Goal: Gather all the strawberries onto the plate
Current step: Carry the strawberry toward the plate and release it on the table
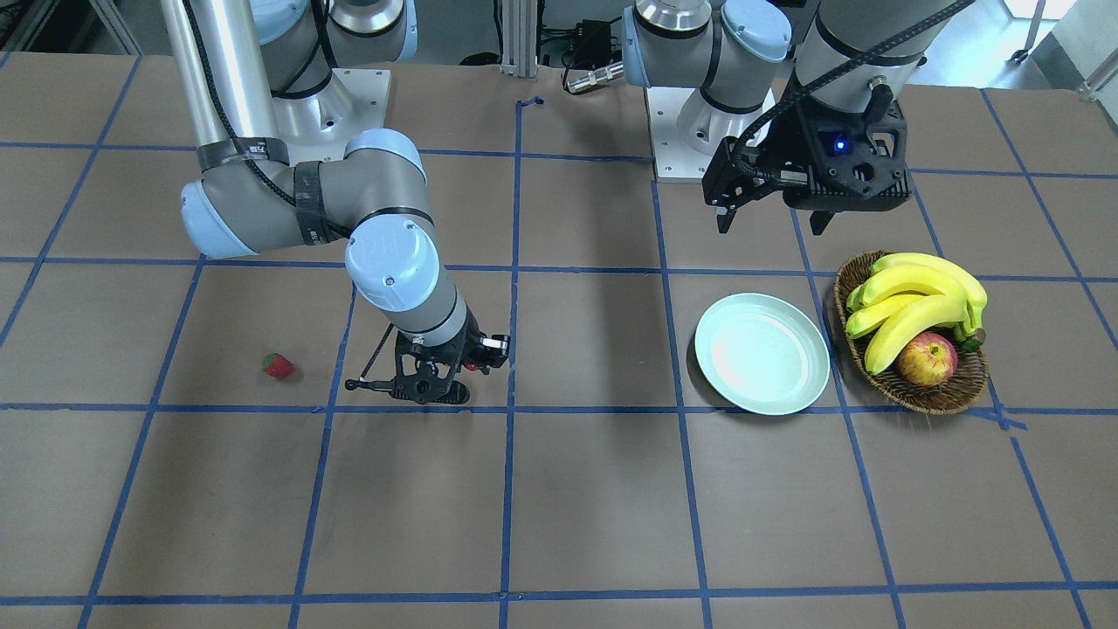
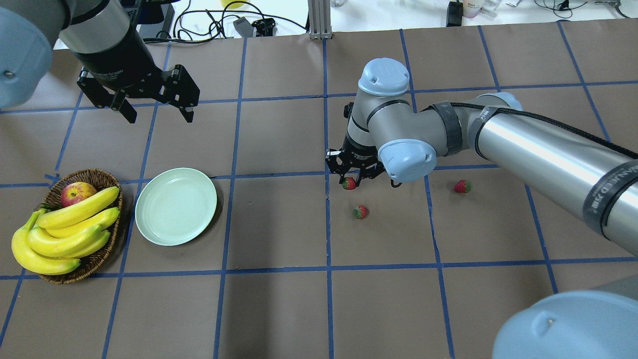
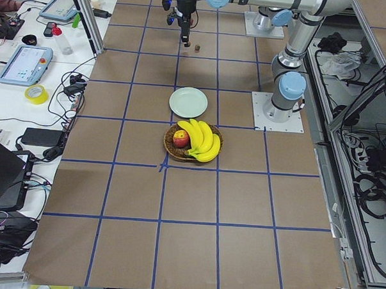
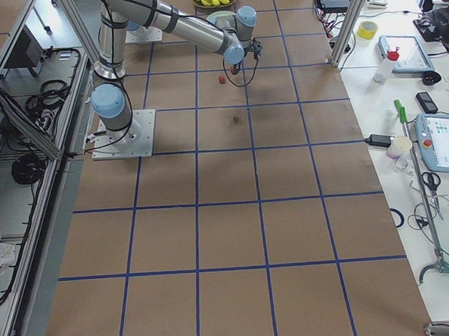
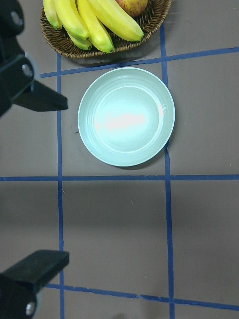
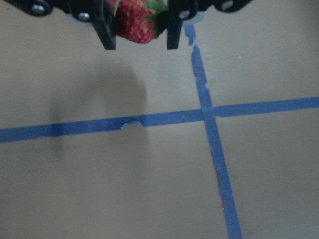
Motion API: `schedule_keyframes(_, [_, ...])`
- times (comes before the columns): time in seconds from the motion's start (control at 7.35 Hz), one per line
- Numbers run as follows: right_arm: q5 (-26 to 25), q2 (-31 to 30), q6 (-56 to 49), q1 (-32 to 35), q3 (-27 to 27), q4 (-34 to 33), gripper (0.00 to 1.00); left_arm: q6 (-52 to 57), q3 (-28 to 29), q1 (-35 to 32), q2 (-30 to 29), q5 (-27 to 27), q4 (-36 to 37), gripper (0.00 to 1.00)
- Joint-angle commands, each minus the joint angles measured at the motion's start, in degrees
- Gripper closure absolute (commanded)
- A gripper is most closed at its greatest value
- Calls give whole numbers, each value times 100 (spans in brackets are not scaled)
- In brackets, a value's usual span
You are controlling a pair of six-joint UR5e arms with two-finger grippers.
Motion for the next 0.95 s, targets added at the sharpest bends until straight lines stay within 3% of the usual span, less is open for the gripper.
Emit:
schedule_keyframes(0.0, [165, 108, 835, 661, -131, -163, 77, 26, -17, 0, 24, 29, 8, 0])
schedule_keyframes(0.27, [209, 477, 1041, 1050, -324, -480, 76, 34, -17, 0, 50, 73, 8, 0])
schedule_keyframes(0.41, [218, 548, 1137, 1182, -403, -525, 70, 34, -25, 0, 50, 64, 8, 0])
schedule_keyframes(0.68, [183, 549, 1121, 1193, -430, -534, 0, 8, -17, 0, 59, 11, 8, 0])
schedule_keyframes(0.82, [156, 444, 1077, 1175, -474, -525, 0, 8, -25, 0, 59, 11, 8, 0])
